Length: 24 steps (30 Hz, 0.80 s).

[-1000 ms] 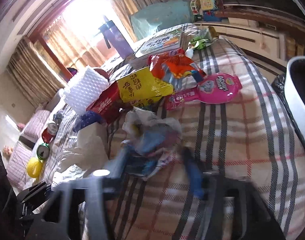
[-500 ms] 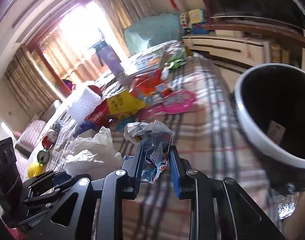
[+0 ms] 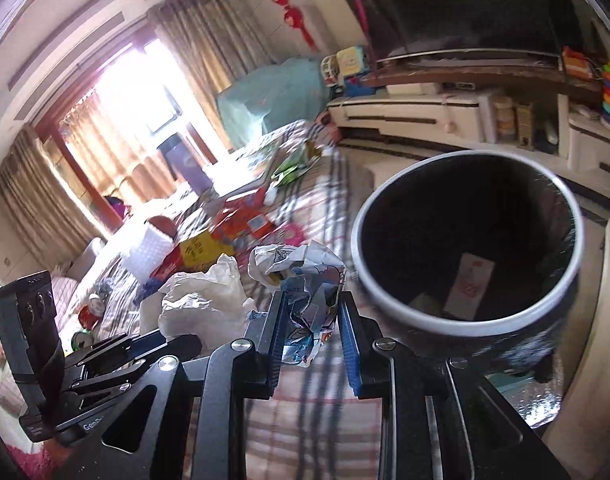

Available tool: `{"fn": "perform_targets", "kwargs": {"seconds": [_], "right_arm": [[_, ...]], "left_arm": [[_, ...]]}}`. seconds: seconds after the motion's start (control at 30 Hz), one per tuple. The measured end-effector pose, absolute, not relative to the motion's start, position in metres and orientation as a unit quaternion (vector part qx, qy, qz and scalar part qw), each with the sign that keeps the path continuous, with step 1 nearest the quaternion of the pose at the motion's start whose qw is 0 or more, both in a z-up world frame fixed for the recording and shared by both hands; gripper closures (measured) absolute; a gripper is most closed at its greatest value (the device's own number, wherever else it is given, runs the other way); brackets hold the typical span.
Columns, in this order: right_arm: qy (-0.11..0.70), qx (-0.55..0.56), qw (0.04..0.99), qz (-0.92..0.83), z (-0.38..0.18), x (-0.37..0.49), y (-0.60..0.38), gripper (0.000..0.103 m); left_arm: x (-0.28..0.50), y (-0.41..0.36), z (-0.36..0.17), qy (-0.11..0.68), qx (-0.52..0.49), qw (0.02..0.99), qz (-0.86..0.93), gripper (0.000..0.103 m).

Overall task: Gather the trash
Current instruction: 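Carry the tissue and crumpled paper over the trash bin with both tools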

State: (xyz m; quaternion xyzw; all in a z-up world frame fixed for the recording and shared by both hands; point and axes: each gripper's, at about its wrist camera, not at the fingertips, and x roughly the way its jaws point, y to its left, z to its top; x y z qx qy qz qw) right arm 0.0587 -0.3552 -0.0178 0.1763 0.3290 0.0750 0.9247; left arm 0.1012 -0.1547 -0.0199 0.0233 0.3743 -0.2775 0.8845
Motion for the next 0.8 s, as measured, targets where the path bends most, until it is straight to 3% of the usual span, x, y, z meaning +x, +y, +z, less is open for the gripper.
{"fn": "perform_targets", "kwargs": {"seconds": [0.8], "right_arm": [[0.302,0.193,0.933,-0.019,-0.004,0.048,-0.44,0.077]], "left_arm": [[0.132,-0.249,-0.001,0.365,0.052,0.867,-0.334,0.075]]}}
